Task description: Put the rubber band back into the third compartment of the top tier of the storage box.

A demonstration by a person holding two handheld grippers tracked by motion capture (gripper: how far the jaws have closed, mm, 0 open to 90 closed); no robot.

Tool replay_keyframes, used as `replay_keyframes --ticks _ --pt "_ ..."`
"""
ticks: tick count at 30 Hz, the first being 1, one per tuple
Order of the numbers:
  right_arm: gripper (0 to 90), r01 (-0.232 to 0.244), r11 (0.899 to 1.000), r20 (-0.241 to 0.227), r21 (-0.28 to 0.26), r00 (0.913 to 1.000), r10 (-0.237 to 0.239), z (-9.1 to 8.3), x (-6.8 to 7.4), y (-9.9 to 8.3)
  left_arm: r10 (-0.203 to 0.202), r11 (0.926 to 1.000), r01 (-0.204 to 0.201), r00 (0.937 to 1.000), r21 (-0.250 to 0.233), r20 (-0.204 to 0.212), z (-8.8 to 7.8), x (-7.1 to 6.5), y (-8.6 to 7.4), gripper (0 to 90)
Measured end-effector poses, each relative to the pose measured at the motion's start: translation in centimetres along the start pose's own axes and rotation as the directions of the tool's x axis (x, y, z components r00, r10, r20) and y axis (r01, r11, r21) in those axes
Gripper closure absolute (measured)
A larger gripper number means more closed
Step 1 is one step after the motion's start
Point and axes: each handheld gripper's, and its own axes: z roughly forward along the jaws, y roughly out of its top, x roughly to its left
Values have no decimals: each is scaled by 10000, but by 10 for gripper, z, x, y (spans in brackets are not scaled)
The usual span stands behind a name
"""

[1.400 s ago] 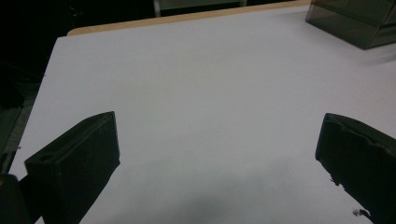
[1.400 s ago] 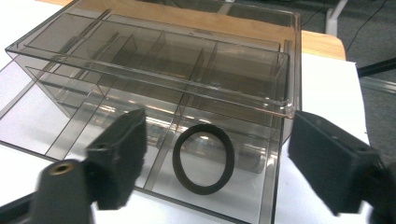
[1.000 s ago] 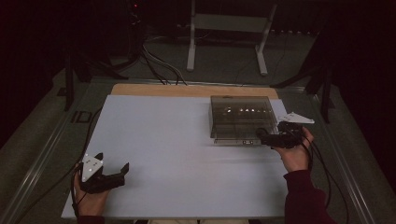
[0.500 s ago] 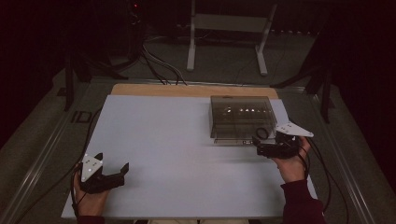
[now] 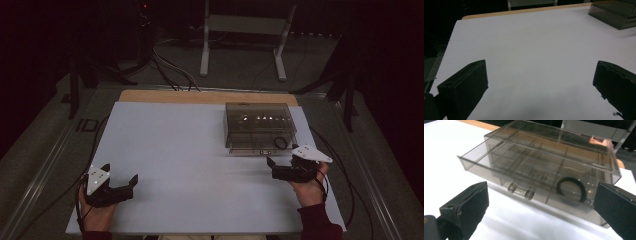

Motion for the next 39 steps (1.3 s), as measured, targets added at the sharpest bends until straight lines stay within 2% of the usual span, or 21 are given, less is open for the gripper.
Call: replay_keyframes --ticks 5,14,15,21,29,39 --pt "5 12 10000 -101 1 9999 -12 -1 5 -11 -19 10000 19 10000 -23 32 0 0 0 6" --pt "12 -60 9995 -314 -314 9995 51 -5 11 -27 -2 10000 3 10000 -77 73 0 0 0 6" --pt "11 -83 9996 -439 -266 9990 72 -6 12 -34 5 9999 -4 9999 -120 102 -1 0 0 6" --pt "11 -417 9977 -667 -531 9970 381 -12 8 -49 56 9998 -52 9998 -193 205 -1 -1 1 6" --pt "12 -699 9936 -805 -886 9948 628 -18 5 -59 23 9993 -14 9997 -375 238 -3 0 1 6" --pt "11 -805 9897 -795 -1186 9943 713 -24 5 -64 14 9980 11 9992 -633 393 -6 1 2 6"
